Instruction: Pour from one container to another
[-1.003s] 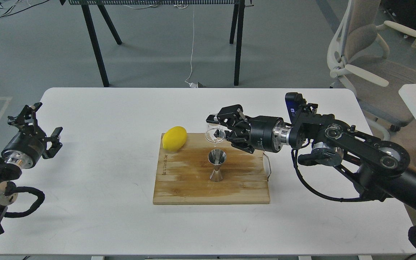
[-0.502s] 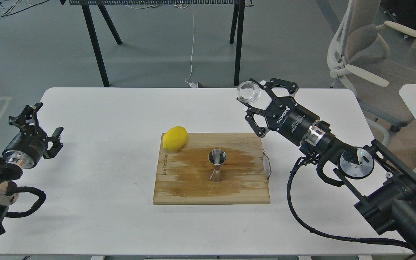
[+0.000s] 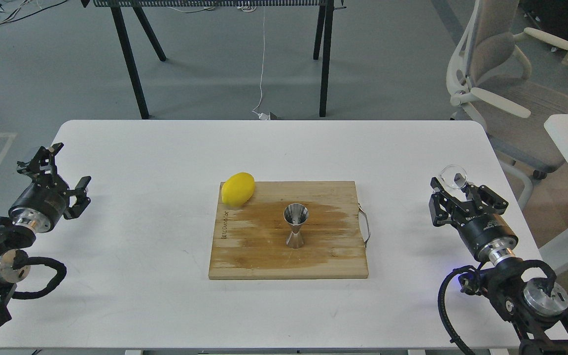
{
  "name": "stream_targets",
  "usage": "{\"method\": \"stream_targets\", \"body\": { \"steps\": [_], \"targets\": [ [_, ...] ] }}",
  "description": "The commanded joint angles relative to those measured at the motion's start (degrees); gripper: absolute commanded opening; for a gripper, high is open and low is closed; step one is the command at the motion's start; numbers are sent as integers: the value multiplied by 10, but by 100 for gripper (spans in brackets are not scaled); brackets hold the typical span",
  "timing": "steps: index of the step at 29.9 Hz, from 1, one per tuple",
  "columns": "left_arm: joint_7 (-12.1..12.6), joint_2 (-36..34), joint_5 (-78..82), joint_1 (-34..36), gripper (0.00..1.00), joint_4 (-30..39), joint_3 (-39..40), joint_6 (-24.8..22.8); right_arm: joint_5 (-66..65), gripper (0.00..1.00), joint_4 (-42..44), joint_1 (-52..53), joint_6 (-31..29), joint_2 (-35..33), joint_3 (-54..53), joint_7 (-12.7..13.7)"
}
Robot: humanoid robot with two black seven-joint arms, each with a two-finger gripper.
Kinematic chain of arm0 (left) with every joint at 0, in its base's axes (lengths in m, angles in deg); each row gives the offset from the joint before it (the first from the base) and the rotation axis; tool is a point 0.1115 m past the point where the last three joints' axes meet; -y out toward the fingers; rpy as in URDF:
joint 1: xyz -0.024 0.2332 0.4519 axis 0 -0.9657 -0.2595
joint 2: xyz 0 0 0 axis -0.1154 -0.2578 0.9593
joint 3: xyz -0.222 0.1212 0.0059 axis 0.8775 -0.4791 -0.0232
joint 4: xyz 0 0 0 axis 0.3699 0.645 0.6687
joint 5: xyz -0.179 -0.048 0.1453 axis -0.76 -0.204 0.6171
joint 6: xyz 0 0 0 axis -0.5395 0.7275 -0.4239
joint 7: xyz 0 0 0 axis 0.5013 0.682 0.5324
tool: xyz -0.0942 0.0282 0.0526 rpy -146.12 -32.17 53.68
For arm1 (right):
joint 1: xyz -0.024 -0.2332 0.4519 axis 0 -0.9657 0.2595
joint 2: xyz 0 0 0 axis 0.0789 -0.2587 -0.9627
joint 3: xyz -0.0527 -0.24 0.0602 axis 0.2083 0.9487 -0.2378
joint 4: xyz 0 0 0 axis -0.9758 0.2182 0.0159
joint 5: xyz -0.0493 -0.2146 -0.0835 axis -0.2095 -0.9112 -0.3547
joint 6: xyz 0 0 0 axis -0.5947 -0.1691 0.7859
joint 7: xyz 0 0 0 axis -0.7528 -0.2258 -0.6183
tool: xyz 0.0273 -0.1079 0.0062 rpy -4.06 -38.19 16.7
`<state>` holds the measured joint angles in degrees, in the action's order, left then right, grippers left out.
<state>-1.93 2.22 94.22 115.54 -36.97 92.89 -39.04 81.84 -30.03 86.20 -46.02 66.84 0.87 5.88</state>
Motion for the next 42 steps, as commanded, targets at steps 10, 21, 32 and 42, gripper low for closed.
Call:
{"method": "stream_targets", "body": {
  "steps": [10,21,32,42],
  "targets": [
    [0,1,0,-1,99,0,0,0,1,15,47,-4,36,4,3,-1],
    [0,0,1,-1,99,0,0,0,1,17,67,4,43,4,14,0],
    [0,0,0,-1,99,0,0,0,1,27,66,3,42,8,33,1],
    [0,-2,0,-1,99,0,0,0,1,44,66,3,42,13,33,1]
  ]
}}
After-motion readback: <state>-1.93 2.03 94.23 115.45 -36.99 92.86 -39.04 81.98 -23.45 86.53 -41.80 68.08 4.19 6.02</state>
